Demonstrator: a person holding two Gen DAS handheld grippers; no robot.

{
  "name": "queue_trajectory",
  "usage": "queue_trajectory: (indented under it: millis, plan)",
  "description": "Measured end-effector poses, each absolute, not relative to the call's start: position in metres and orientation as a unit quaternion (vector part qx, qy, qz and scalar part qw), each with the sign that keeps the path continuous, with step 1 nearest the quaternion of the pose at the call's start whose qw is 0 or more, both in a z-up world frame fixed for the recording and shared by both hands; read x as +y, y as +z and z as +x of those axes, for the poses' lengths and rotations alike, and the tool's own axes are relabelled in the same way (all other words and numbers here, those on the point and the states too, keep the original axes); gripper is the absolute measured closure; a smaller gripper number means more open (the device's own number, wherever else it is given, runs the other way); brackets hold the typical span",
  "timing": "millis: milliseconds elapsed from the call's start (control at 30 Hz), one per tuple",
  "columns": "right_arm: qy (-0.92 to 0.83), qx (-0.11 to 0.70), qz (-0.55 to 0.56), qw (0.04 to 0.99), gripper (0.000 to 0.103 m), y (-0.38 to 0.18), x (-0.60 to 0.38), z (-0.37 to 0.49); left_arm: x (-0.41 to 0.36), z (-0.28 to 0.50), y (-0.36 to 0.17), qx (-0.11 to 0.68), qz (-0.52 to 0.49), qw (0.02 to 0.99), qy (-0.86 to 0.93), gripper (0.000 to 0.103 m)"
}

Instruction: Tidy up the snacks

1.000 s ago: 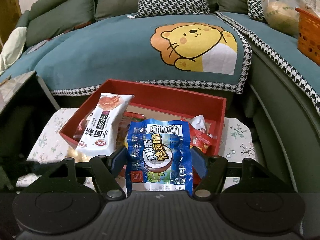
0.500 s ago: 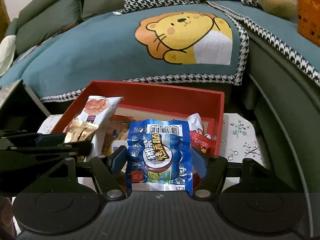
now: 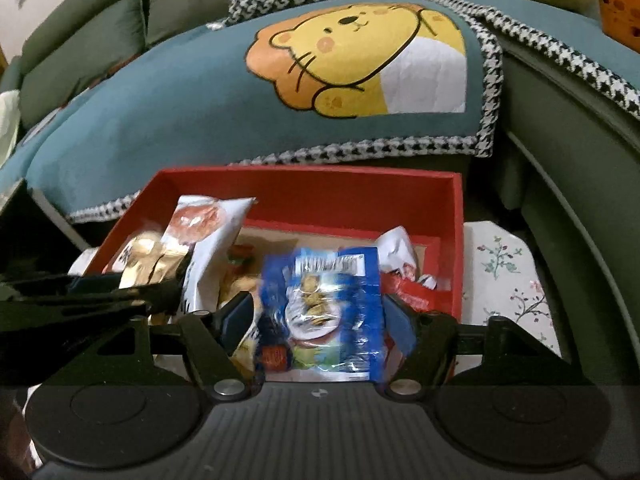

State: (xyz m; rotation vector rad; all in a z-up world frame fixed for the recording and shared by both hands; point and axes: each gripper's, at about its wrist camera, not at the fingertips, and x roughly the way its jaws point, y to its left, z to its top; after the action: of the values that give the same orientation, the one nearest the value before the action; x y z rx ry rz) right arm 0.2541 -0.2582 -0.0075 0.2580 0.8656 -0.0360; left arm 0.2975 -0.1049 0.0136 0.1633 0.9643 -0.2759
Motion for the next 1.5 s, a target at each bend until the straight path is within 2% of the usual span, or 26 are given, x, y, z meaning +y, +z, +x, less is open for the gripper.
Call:
queue_trajectory:
  millis: [100,367,733,933,1500]
  plan:
    - [-0.03,0.406,0.106,0.907,0.016,-0.001,-0.256,0.251,-0.104,0.295,0.018,0.457,0.088,0.876,-0.126,0.028]
    - [-0.034,0.397,0.128,0.908,0.015,0.015,-0.268,0.24,-0.105,0.275,0.044,0.432,0.097,0.889,-0.121,0.016]
    - [-0.032,0.365,0.107,0.924,0.015,0.069,-0.254,0.198,-0.088,0.22,0.096,0.368,0.086,0.922,-0.085,0.011]
    - [-0.035,0.344,0.094,0.934,0.012,0.092,-0.24,0.163,-0.071,0.18,0.11,0.339,0.084,0.935,-0.068,0.0]
    - [-0.031,0.348,0.094,0.932,0.012,0.092,-0.205,0.066,-0.023,0.061,0.122,0.284,0.045,0.954,-0.088,0.0]
